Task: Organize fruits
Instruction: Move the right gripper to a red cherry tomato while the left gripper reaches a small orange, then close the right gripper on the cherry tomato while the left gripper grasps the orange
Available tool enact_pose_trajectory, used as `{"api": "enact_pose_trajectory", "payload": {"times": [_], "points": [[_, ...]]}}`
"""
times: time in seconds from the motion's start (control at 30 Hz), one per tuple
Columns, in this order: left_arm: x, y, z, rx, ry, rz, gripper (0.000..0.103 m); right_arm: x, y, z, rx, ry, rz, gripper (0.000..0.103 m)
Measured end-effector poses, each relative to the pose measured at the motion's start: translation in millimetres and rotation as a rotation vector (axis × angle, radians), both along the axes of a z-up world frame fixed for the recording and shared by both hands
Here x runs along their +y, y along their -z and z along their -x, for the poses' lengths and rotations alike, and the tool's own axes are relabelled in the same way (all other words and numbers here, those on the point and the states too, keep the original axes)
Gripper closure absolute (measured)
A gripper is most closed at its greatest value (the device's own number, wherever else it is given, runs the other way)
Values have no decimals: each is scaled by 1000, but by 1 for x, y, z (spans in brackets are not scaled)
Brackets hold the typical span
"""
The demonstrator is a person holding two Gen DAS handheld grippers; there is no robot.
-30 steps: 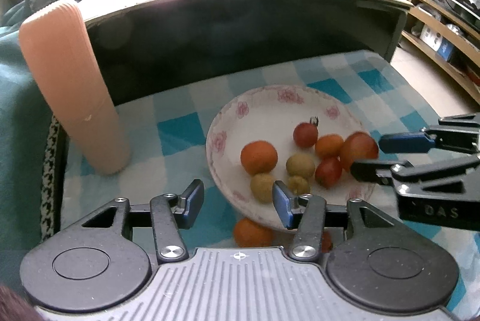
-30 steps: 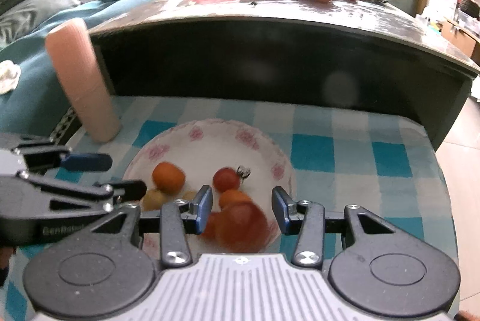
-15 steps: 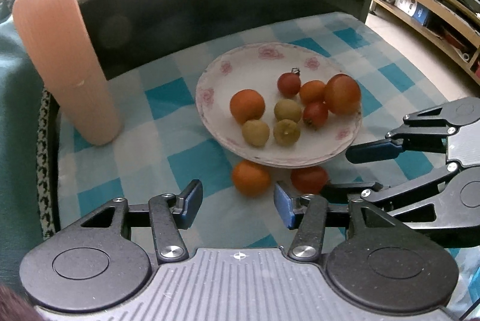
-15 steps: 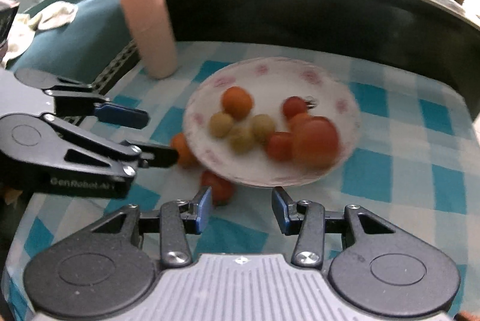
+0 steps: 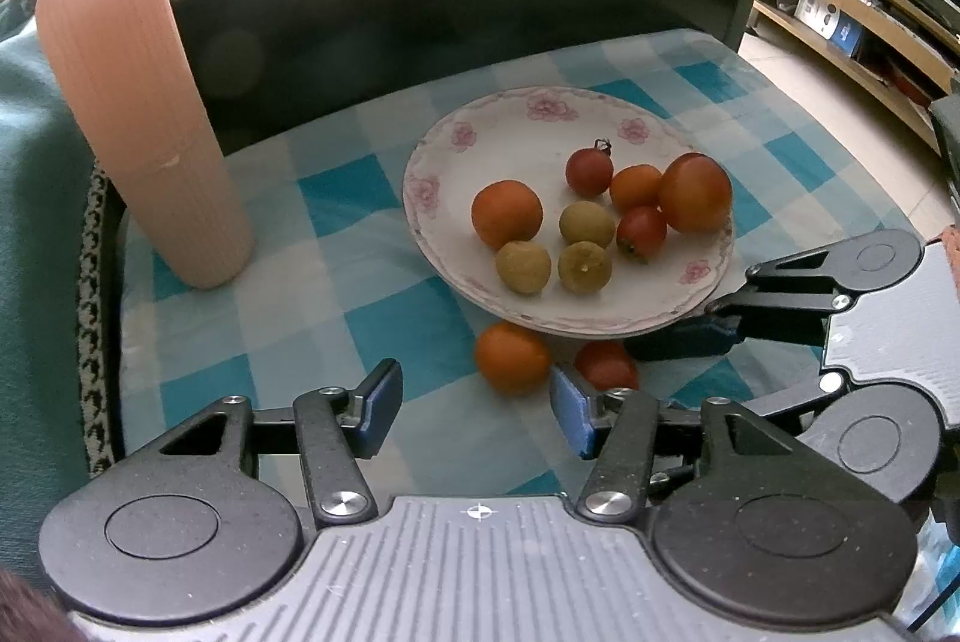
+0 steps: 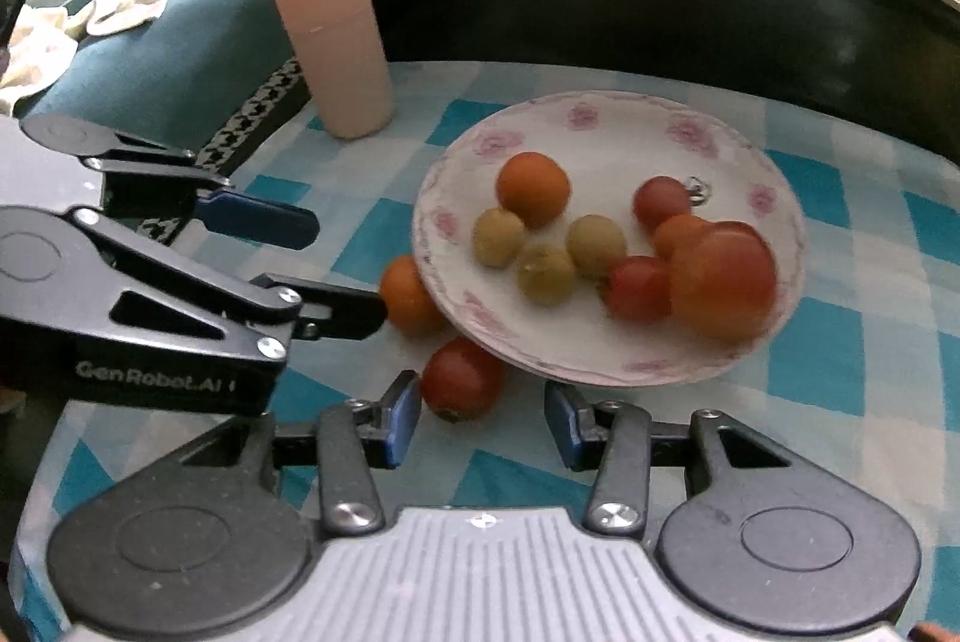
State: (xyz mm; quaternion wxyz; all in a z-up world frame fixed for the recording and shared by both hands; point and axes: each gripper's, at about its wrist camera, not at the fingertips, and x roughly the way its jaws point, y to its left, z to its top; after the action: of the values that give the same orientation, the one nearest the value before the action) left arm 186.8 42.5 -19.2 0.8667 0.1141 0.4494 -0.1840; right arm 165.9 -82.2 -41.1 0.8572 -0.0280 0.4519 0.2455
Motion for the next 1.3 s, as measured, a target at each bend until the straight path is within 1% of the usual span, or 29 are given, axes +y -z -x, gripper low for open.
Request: {"api": "enact_pose_trajectory", "payload": {"times": [0.1, 0.13, 0.17, 0.2, 0.33, 0.47, 0.6, 0.67, 0.8, 0.93, 1.07, 1.3], "points": [[0, 1, -1, 4, -1, 0, 40, 3, 2, 0, -1, -3, -4, 45], [-1, 2, -1, 6, 2, 2, 40, 3, 2, 0, -5, -10, -9, 48], [-1, 3, -1, 9, 4, 3, 40, 3, 1, 1, -11, -19, -11, 54], [-1, 4, -2, 12, 7, 6, 40, 5, 1, 1, -17, -27, -8, 55], [-5, 12, -5, 29, 25, 16, 41, -1, 1, 0, -1, -24, 4, 55], [-15, 23, -11, 42, 35, 16, 43, -19, -2, 4, 25, 1, 9, 56], [-22, 32, -17, 46, 35, 21, 49, -32, -7, 12, 38, 9, 8, 56], [-24, 33, -18, 30, 30, 19, 50, -34, -12, 16, 40, 8, 6, 56], [-26, 32, -21, 27, 11, 18, 60, -37, -23, 25, 48, 8, -7, 56], [-29, 31, -15, 16, -1, -4, 62, -43, -28, 32, 45, 29, -2, 56], [-30, 28, -6, 33, 3, -13, 62, -43, -19, 26, 50, 36, 48, 56], [-33, 24, 26, 55, 1, -36, 61, -46, -9, 25, 62, 22, 99, 56]]}}
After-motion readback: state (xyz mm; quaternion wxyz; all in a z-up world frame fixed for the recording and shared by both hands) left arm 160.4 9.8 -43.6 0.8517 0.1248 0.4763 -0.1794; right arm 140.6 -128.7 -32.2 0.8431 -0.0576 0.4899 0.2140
